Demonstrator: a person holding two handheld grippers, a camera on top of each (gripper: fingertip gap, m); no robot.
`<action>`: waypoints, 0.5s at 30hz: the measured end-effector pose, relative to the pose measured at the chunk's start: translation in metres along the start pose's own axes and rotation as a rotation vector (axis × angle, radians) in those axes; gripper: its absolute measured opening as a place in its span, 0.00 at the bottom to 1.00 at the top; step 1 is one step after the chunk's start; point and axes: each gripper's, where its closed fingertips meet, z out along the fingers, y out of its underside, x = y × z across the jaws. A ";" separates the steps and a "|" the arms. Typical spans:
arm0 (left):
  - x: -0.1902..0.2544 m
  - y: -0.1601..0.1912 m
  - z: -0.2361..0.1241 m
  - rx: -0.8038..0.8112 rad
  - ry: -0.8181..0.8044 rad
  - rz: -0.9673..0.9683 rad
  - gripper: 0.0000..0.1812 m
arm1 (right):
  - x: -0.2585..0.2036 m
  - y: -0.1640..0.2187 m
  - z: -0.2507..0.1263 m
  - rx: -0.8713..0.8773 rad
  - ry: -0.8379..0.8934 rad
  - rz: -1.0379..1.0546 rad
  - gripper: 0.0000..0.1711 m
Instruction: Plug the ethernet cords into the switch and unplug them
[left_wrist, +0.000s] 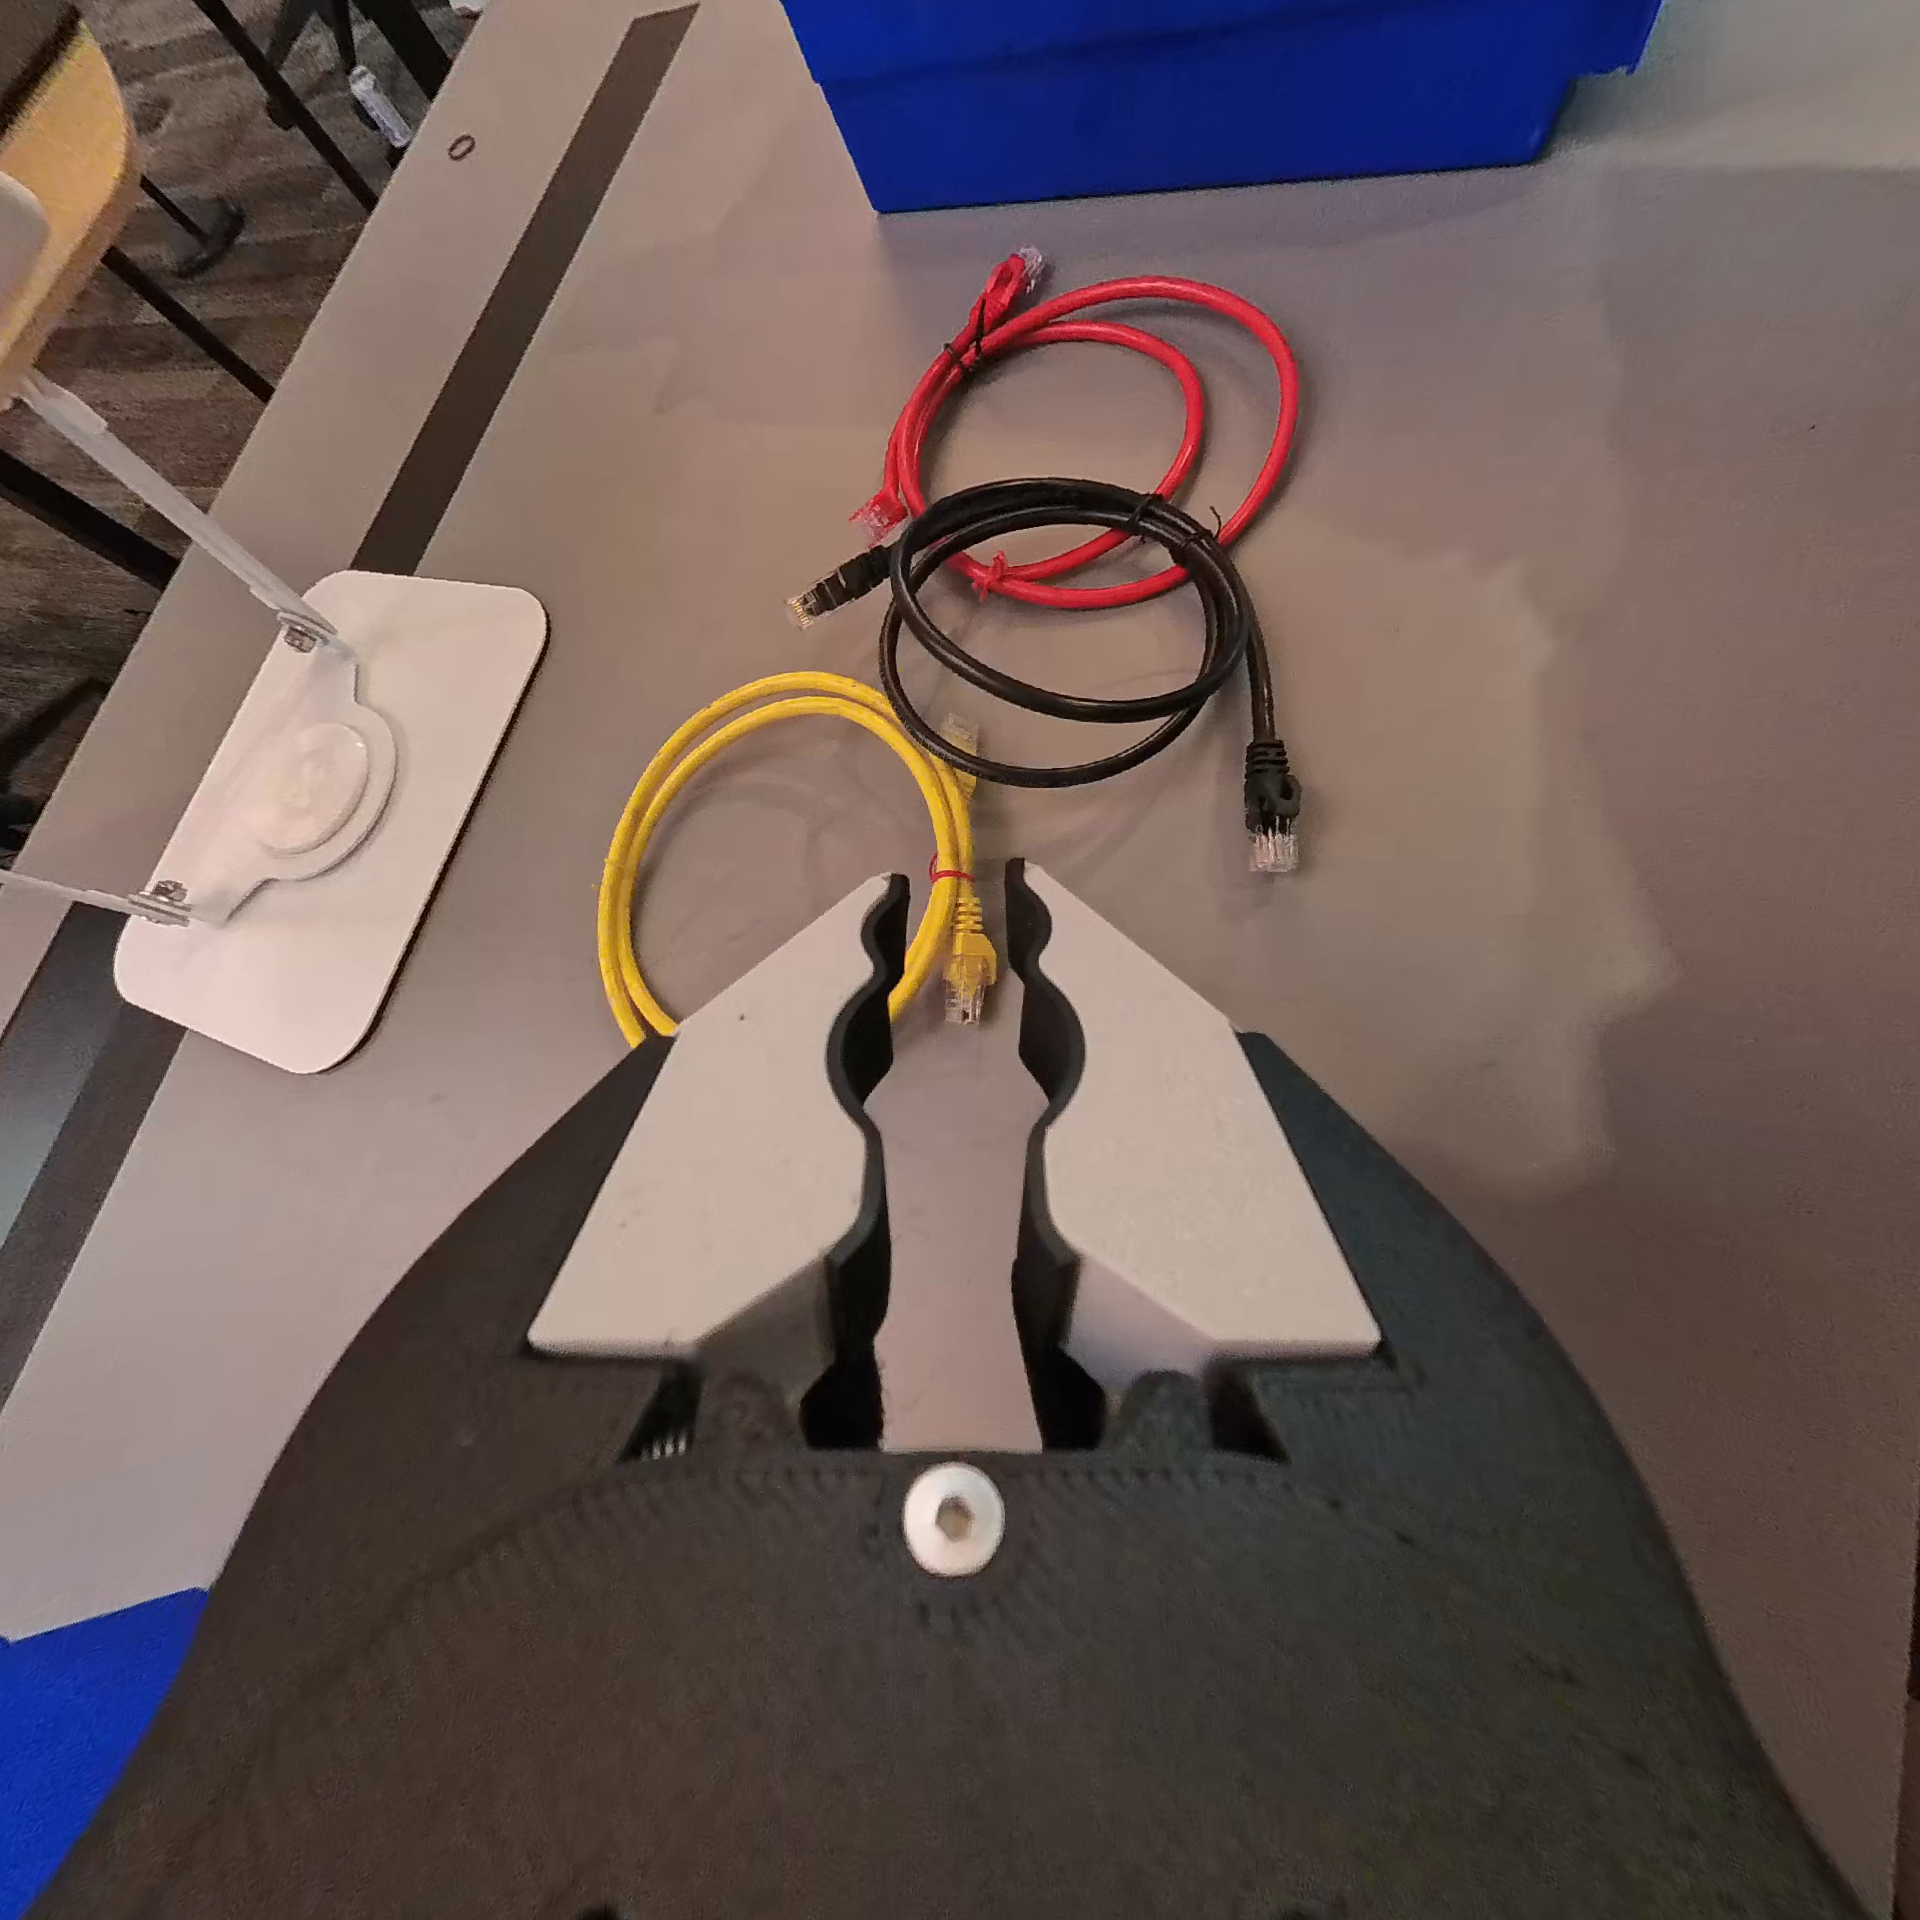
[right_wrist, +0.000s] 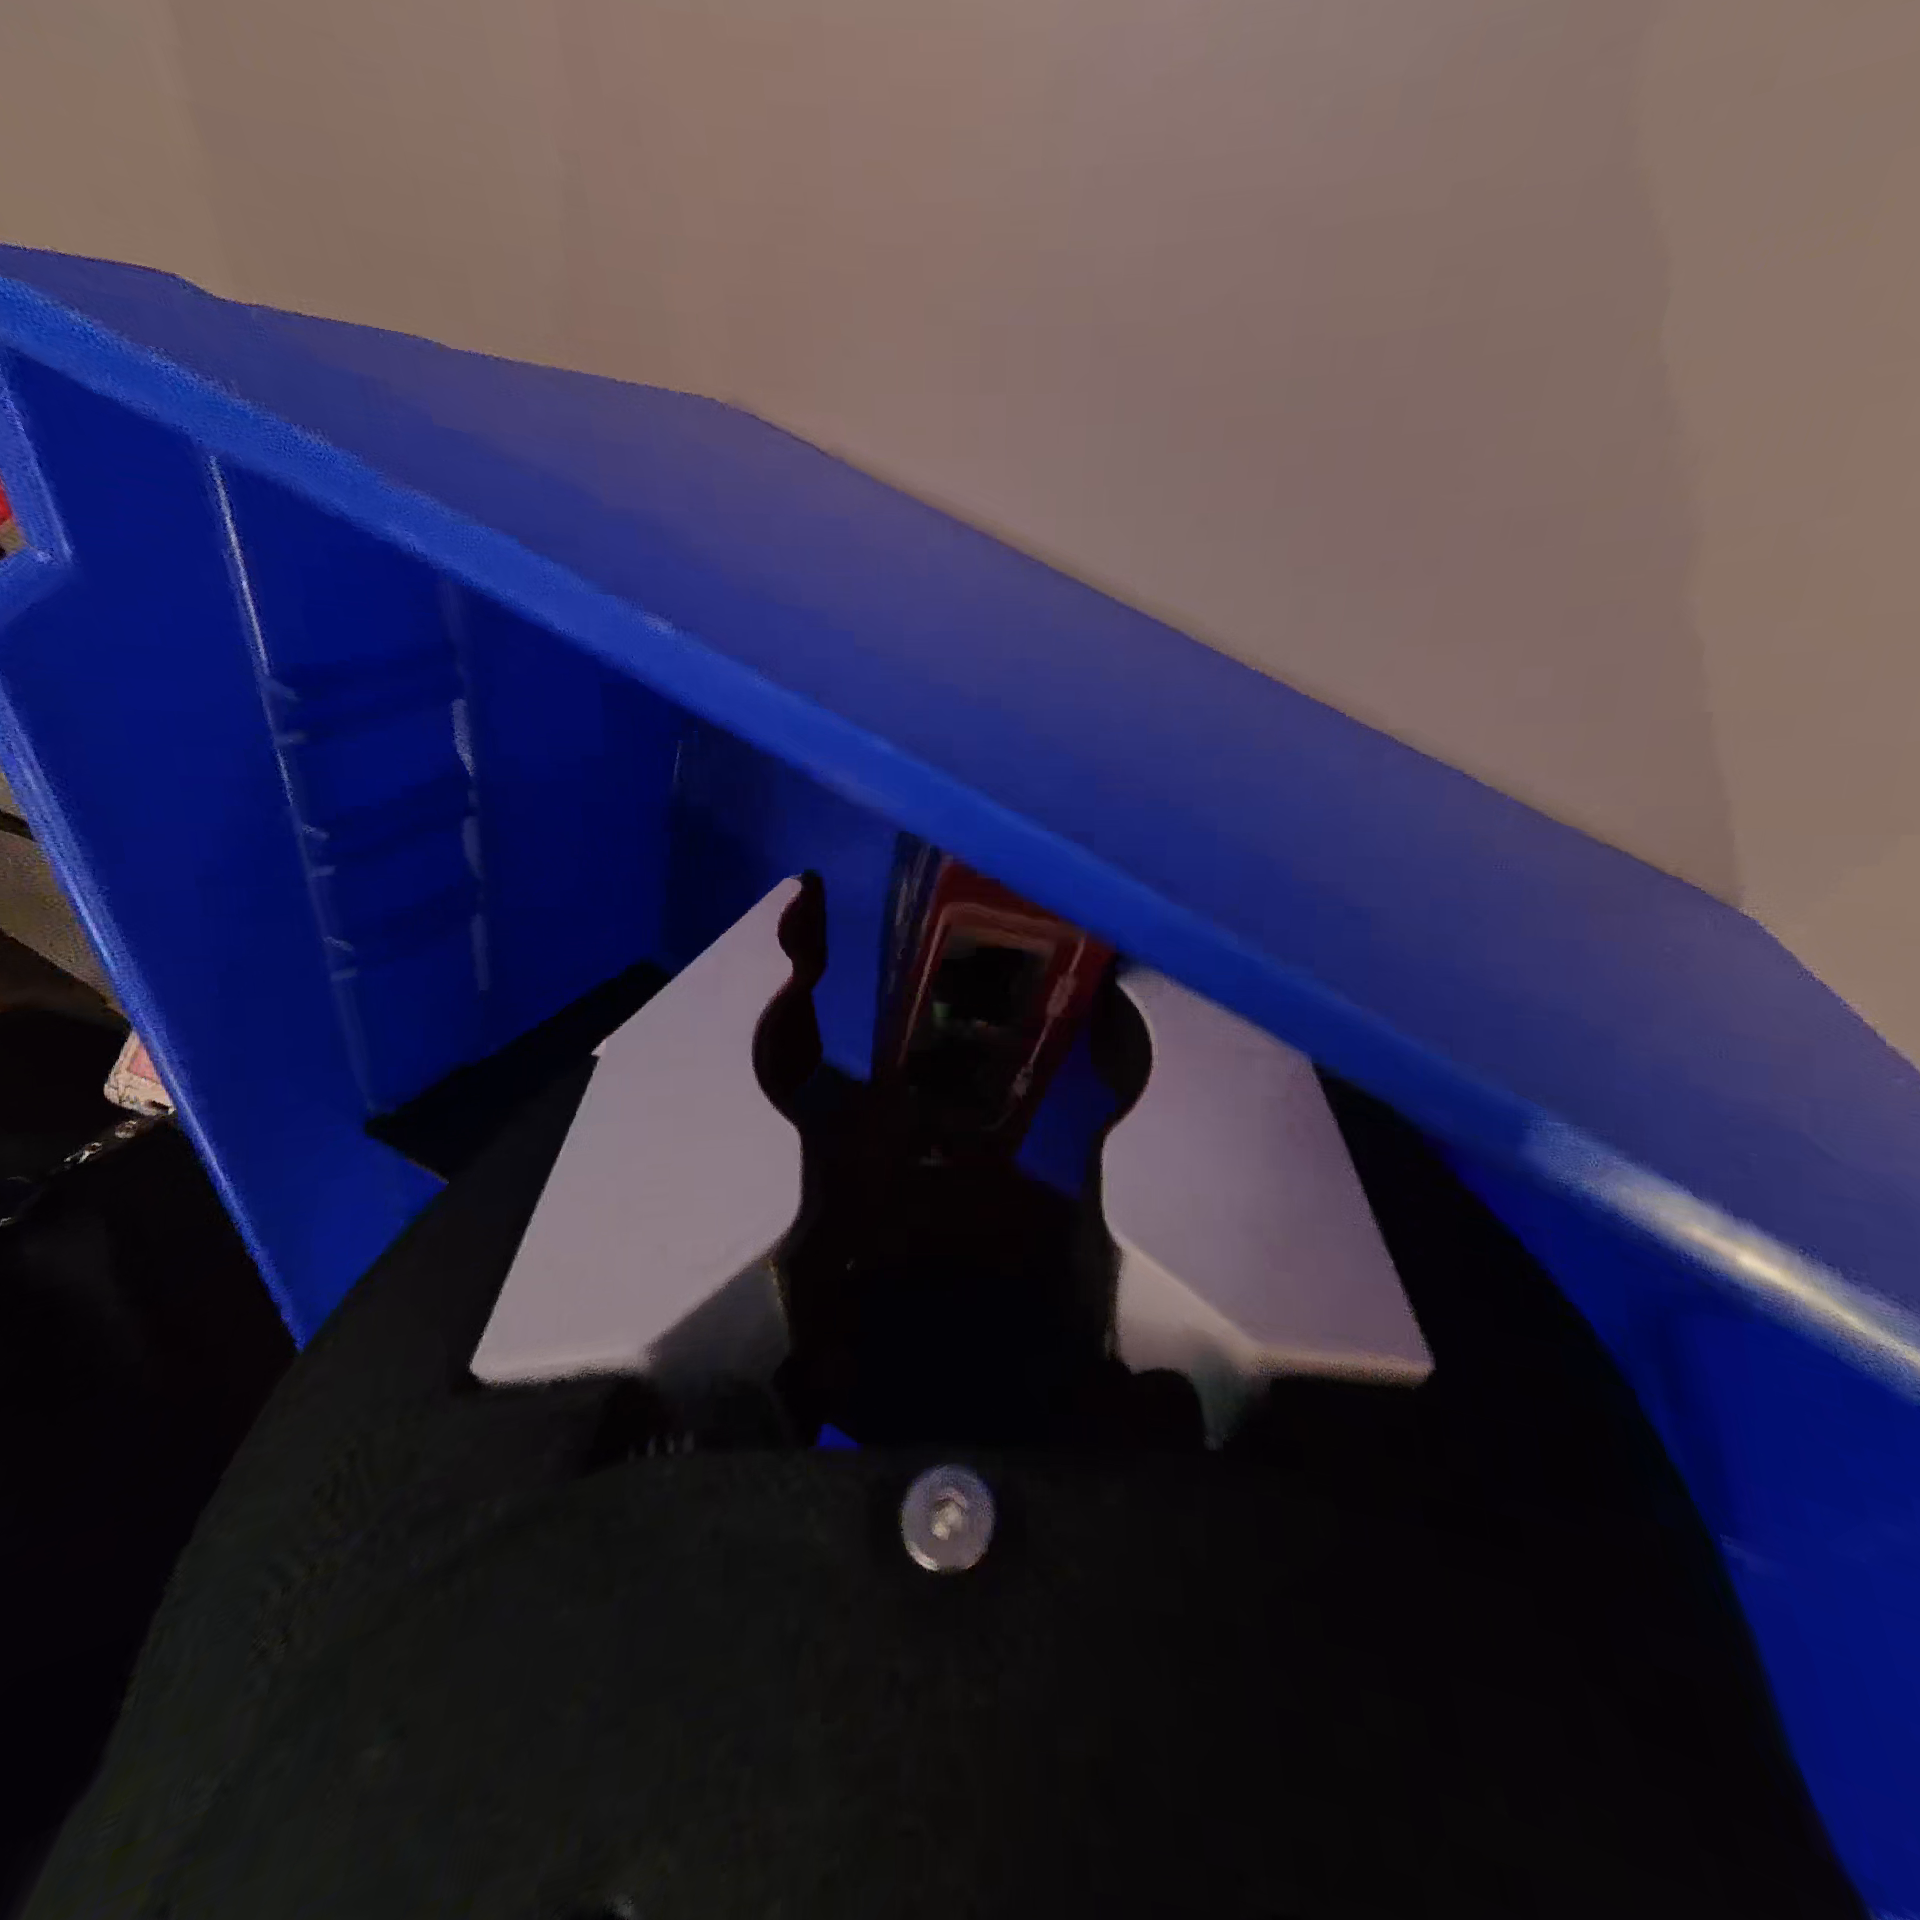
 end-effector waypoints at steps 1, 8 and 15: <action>0.000 0.000 0.000 0.000 -0.003 0.001 0.09 | 0.000 0.001 -0.001 -0.002 0.000 0.001 0.29; -0.002 -0.003 -0.004 0.000 -0.013 0.010 0.09 | 0.005 0.009 -0.017 0.055 0.028 0.030 0.26; 0.000 -0.004 -0.004 -0.006 -0.009 0.014 0.09 | 0.006 0.018 -0.030 0.107 0.043 0.036 0.24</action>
